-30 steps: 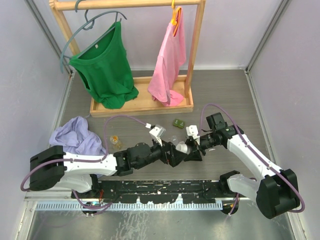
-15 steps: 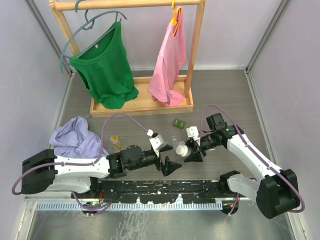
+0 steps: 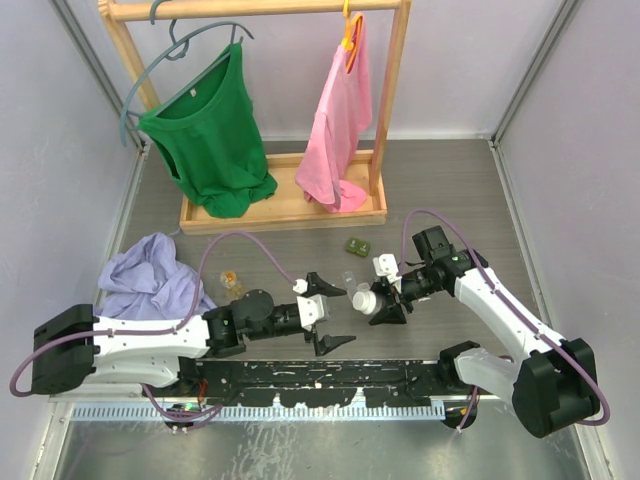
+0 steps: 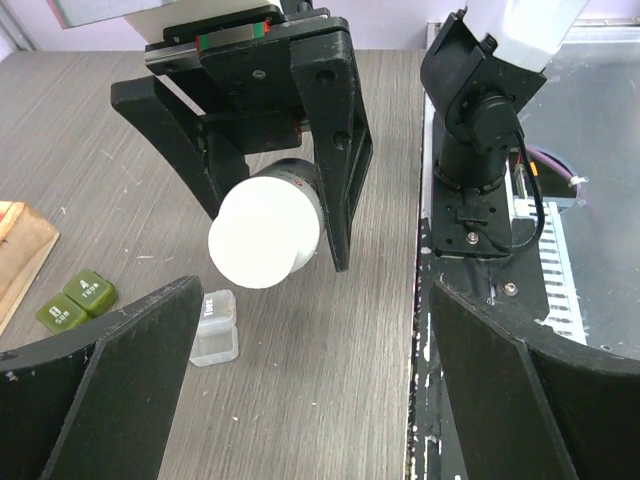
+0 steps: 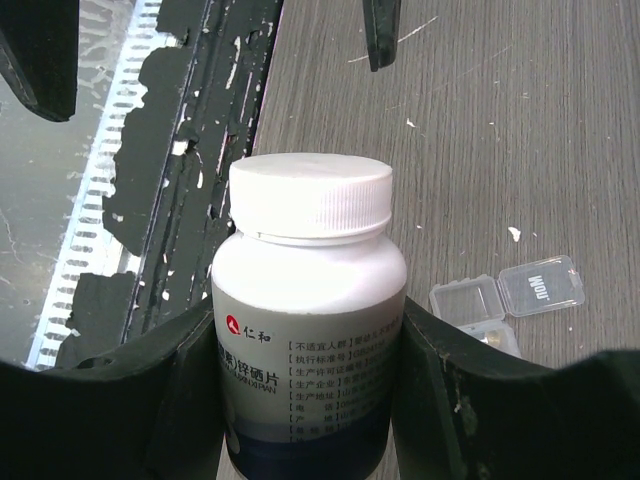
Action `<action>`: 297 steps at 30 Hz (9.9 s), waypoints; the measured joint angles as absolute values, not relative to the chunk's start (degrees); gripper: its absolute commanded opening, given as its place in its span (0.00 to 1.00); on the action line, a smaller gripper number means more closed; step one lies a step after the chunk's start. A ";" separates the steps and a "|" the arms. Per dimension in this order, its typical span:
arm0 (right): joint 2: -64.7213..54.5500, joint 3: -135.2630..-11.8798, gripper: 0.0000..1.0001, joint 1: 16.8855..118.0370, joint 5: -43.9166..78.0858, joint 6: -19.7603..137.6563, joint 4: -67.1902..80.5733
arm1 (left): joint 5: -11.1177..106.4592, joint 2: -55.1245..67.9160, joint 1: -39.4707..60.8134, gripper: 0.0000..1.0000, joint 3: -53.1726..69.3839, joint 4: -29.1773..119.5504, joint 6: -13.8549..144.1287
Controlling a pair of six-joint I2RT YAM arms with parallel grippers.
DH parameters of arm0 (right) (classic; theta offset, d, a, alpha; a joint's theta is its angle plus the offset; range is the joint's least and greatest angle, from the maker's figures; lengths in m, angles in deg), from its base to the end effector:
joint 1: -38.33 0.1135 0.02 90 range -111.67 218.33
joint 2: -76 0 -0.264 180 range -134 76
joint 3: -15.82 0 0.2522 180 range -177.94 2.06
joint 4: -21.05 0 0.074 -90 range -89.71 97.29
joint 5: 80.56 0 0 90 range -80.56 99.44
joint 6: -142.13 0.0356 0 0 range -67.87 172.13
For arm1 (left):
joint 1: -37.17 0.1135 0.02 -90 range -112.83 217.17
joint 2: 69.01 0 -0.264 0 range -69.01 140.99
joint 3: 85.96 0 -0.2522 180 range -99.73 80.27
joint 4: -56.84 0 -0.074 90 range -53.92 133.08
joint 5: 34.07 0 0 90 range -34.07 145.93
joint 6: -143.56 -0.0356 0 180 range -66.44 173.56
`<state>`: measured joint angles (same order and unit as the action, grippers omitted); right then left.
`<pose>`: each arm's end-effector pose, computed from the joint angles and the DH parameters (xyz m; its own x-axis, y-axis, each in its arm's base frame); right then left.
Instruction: Sort the pills into containers
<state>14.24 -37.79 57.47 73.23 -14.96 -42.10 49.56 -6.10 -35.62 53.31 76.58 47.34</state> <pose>0.1534 0.0871 0.2253 0.0353 -0.4184 -0.9076 -0.9864 -0.1604 0.0355 0.0680 -0.2329 0.2487 0.0939 0.0608 -0.9937 0.9777 0.1826 0.1036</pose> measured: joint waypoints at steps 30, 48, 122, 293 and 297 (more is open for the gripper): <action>14.24 -37.82 0.01 57.47 73.41 -16.36 -43.08 | 40.38 4.16 -28.70 0.72 47.89 79.27 47.08; 14.24 -37.88 0.01 57.40 73.52 -16.73 -43.59 | 41.78 6.76 -28.70 0.16 47.59 81.02 52.93; 14.22 -39.08 0.01 57.73 74.81 -16.77 -43.63 | 38.79 2.23 -26.44 0.89 53.27 86.81 46.40; 13.80 -40.18 0.01 57.75 76.86 -19.74 -45.42 | 63.77 -0.04 -33.15 0.08 49.10 73.69 111.62; 13.80 -40.18 0.01 57.78 77.04 -19.74 -45.05 | 64.62 -0.59 -33.20 0.14 48.79 71.51 117.89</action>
